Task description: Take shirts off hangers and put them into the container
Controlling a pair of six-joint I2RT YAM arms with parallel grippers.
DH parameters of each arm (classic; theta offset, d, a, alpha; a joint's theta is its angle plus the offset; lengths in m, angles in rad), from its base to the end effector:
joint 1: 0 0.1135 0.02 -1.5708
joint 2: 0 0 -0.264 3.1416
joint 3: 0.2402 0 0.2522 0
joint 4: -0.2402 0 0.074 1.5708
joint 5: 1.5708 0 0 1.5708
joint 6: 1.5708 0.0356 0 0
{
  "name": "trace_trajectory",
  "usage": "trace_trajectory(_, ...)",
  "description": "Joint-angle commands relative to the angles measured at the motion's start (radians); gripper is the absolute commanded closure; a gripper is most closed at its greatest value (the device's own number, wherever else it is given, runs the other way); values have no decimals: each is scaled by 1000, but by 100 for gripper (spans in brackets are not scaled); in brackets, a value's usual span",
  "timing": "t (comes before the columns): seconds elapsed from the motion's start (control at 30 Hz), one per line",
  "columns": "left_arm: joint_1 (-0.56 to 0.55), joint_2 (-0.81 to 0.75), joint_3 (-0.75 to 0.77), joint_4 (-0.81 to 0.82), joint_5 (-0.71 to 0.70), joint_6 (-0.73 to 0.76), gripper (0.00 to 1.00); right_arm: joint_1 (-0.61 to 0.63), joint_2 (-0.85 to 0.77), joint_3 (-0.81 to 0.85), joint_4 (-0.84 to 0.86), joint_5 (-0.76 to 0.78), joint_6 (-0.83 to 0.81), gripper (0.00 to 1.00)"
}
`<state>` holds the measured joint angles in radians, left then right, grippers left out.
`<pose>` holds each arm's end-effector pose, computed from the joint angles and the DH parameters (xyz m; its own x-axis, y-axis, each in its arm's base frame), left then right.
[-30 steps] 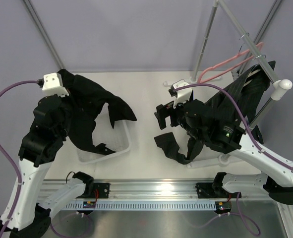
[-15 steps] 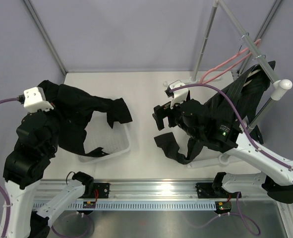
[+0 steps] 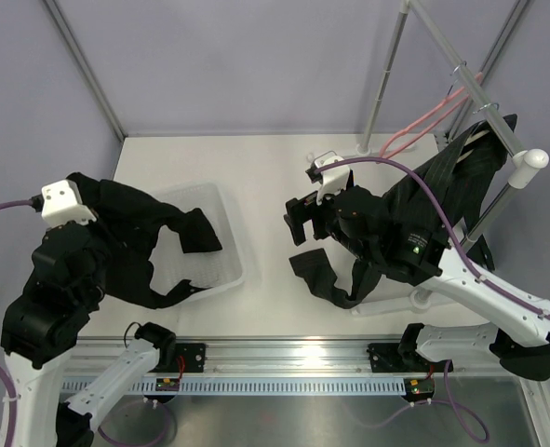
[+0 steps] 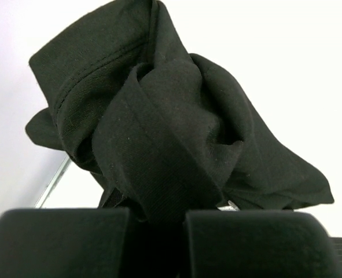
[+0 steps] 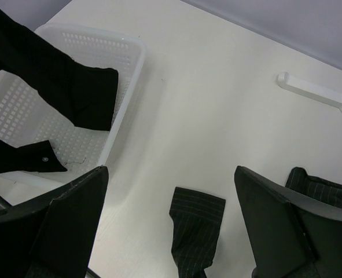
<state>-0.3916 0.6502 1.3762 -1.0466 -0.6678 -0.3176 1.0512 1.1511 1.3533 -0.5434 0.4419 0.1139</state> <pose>0.0546 0.0013 0.4487 -0.2007 -0.1824 -0.9625 -0.3223 0.9401 -0.1110 0.1326 0.2011 0.4270 -0.2315 -0.1978 -0.9525 -0.5619 0.8265 -0.0351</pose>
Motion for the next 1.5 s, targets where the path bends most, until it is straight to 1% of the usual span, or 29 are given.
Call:
trace_trajectory(0.0,3,-9,14,69,8,5,100,-3,1,27,20,-28,9,1)
trace_trajectory(0.03,3,2,-30,86,34,0,100,-2,2,27,19,-29,10,1)
trace_trajectory(0.07,2,17,-58,108,106,-1,100,-3,4,29,20,-29,12,1)
trace_trajectory(0.2,3,126,-213,256,275,-32,100,-2,2,36,10,-26,15,0)
trace_trajectory(0.23,2,164,-242,334,308,-52,100,-2,2,40,7,-26,13,1)
trace_trajectory(0.27,3,184,-290,373,360,-61,100,-2,1,41,7,-25,10,0)
trace_trajectory(0.33,11,227,-318,459,404,-74,100,-2,4,52,-3,-23,6,1)
trace_trajectory(0.43,39,313,-347,514,451,-98,100,-2,10,75,-18,-28,3,0)
trace_trajectory(0.47,52,351,-353,533,464,-109,100,-2,10,79,-20,-32,6,1)
trace_trajectory(0.57,117,384,-410,572,464,-167,100,-2,1,81,-26,-37,7,1)
trace_trajectory(0.6,155,403,-431,582,461,-185,100,-2,-1,83,-26,-38,9,0)
trace_trajectory(0.7,235,428,-526,629,485,-245,100,-2,-20,81,-30,-39,9,1)
trace_trajectory(0.73,258,427,-602,664,513,-283,100,-2,-25,79,-29,-39,12,1)
trace_trajectory(0.77,317,424,-641,700,590,-300,100,-2,-30,78,-29,-37,12,1)
trace_trajectory(0.83,362,443,-730,784,657,-345,100,-2,-37,81,-27,-45,15,1)
trace_trajectory(0.87,390,457,-752,813,739,-354,100,0,-37,84,-29,-46,15,1)
trace_trajectory(0.93,414,523,-773,868,793,-385,100,4,-34,87,-33,-54,7,1)
trace_trajectory(0.97,422,551,-784,890,856,-393,100,4,-30,93,-41,-57,4,1)
trace_trajectory(1.03,421,616,-786,940,908,-431,100,6,-10,99,-62,-68,1,0)
trace_trajectory(1.07,422,629,-792,965,962,-440,100,6,-7,93,-66,-77,1,1)
trace_trajectory(1.1,421,638,-790,979,984,-446,95,7,-7,84,-64,-81,3,0)
trace_trajectory(1.13,421,629,-787,991,999,-454,86,7,-8,70,-58,-97,10,1)
trace_trajectory(1.17,410,611,-784,984,1001,-454,64,9,-11,41,-53,-107,15,1)
trace_trajectory(1.23,398,553,-752,933,961,-437,52,10,-17,15,-52,-124,33,1)
trace_trajectory(1.27,360,478,-737,869,905,-428,47,13,-19,-3,-53,-127,38,0)
trace_trajectory(1.3,344,436,-694,831,872,-419,36,15,-24,-16,-49,-127,40,1)
trace_trajectory(1.37,309,332,-645,728,796,-393,26,32,-25,-54,-41,-124,44,1)
trace_trajectory(1.43,287,274,-553,659,748,-358,20,55,-21,-71,-44,-85,59,0)
trace_trajectory(1.47,272,247,-525,631,710,-348,17,91,-16,-83,-49,-60,67,1)
